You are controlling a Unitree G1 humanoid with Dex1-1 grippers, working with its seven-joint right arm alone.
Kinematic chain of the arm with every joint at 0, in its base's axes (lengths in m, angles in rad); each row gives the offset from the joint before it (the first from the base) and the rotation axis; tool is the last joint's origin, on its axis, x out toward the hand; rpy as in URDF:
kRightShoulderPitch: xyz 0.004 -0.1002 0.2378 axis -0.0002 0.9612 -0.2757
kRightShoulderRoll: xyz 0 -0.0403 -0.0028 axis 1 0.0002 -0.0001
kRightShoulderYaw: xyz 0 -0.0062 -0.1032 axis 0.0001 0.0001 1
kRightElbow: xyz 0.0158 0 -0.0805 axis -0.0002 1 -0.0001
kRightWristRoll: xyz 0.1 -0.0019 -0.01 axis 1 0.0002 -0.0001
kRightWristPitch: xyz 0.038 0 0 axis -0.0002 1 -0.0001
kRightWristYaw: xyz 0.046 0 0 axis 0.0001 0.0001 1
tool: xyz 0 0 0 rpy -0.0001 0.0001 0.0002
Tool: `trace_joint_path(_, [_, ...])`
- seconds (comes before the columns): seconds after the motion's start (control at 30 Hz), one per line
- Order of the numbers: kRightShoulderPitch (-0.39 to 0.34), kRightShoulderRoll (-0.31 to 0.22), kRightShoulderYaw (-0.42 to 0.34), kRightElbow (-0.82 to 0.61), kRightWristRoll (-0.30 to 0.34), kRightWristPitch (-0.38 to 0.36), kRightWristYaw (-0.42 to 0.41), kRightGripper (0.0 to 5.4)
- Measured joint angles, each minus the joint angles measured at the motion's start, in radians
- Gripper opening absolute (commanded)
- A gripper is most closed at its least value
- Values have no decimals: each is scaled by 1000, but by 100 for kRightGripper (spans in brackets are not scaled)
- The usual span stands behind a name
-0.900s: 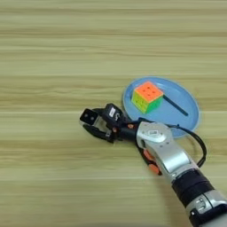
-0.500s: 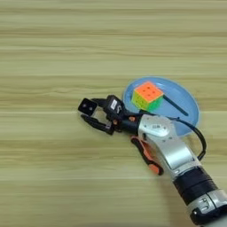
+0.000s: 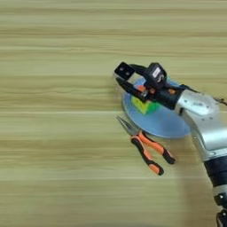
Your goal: Move the objects on the table
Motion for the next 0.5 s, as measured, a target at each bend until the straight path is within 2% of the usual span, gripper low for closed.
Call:
trace_joint_path(0.23, [-1, -67, -63, 14, 21, 2, 20, 250])
trace_joint_path(0.5, [-8, -135, -130, 97, 21, -3, 18, 250])
